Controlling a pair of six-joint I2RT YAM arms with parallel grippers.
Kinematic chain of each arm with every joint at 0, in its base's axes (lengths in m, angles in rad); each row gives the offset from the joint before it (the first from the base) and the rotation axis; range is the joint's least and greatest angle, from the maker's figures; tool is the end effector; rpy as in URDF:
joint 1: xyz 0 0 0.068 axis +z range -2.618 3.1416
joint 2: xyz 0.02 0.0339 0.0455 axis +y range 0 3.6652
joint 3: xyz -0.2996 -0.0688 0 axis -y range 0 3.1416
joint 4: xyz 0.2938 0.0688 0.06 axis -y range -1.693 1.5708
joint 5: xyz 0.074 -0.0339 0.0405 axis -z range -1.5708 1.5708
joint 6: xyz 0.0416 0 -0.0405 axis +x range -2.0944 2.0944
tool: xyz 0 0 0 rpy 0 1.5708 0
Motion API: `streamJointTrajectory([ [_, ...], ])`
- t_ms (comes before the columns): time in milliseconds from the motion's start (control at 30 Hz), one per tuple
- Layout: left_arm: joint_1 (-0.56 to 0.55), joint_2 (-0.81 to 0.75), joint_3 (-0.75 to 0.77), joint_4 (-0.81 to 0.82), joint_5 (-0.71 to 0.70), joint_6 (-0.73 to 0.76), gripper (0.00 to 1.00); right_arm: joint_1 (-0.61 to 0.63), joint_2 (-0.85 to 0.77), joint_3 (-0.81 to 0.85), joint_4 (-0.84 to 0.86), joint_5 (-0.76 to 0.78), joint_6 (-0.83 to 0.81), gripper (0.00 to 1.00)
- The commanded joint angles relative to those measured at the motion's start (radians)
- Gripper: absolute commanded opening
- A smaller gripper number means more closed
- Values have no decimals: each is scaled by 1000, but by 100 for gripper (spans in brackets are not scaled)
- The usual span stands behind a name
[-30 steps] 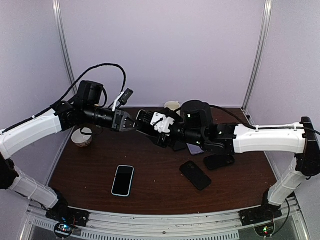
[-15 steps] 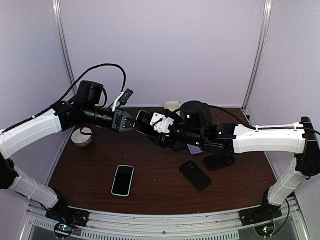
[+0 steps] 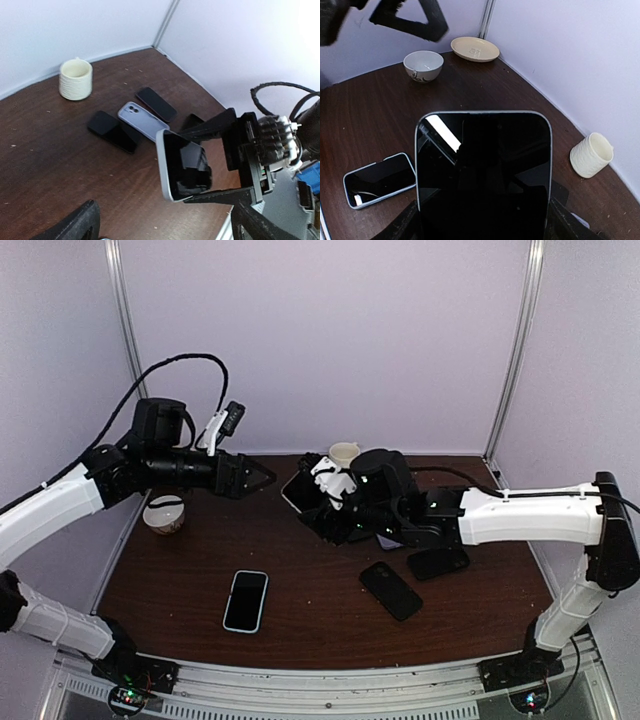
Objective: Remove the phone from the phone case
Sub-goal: Pass from the left arm to the right, then place the phone at the center of the board.
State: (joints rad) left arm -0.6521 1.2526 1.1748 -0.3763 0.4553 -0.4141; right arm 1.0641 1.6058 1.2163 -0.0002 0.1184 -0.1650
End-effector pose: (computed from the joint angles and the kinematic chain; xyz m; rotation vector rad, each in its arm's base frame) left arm 0.2464 -0.2111 0.3862 0.5624 2.0911 -1.1079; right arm 0.2138 0.3751 0.3131 -1.0808 1.6684 0.4726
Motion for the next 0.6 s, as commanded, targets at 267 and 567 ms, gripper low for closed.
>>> streamJointTrajectory([
  [267,8,-125,-39,-51,-555,216,98,-115,289,247,-218,46,506,25],
  [567,8,-135,-44,-49,-537,230,97,-158,529,470,-368,94,598,26],
])
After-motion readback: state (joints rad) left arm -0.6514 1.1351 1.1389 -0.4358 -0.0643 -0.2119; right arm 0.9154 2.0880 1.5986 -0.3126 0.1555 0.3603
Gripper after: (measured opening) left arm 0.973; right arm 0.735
